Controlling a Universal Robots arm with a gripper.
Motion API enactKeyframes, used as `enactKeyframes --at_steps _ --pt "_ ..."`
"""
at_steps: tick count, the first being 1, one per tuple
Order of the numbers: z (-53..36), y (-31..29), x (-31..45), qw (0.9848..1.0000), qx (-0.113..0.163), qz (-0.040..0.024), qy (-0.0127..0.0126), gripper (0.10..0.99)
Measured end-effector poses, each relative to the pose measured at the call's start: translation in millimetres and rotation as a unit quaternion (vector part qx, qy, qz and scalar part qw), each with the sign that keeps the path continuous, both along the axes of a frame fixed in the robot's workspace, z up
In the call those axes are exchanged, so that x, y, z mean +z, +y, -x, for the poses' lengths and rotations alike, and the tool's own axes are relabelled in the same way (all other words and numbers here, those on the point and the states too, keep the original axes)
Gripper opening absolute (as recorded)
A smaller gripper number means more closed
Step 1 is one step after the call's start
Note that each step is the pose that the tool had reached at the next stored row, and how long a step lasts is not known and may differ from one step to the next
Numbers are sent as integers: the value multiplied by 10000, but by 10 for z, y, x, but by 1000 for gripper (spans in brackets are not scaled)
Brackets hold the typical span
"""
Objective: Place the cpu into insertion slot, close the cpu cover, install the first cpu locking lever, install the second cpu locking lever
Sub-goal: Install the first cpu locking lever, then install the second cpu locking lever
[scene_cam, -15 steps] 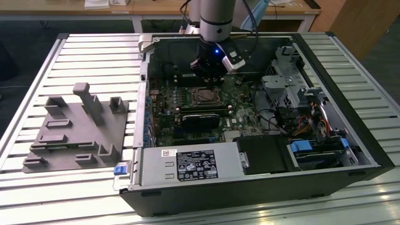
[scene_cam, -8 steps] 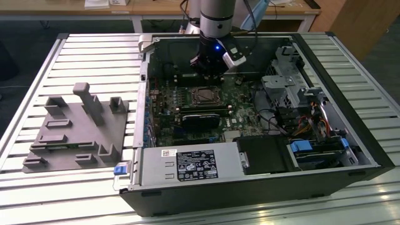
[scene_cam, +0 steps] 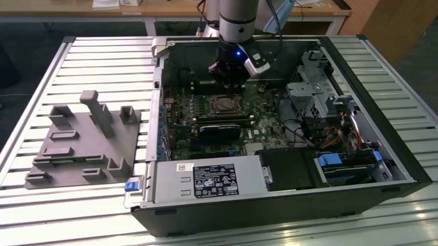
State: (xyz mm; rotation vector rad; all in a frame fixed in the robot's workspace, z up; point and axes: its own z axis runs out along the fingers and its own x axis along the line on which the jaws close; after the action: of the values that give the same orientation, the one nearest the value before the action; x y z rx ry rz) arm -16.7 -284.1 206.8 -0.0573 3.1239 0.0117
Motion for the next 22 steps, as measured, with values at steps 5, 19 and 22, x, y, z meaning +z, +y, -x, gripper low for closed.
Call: enactKeyframes --at_steps 5,19,22 --pt "-8 -10 0 10000 0 1 0 106" --pt "-16 -60 -2 10000 1 1 0 106" --pt "-17 -77 -2 10000 0 0 0 106"
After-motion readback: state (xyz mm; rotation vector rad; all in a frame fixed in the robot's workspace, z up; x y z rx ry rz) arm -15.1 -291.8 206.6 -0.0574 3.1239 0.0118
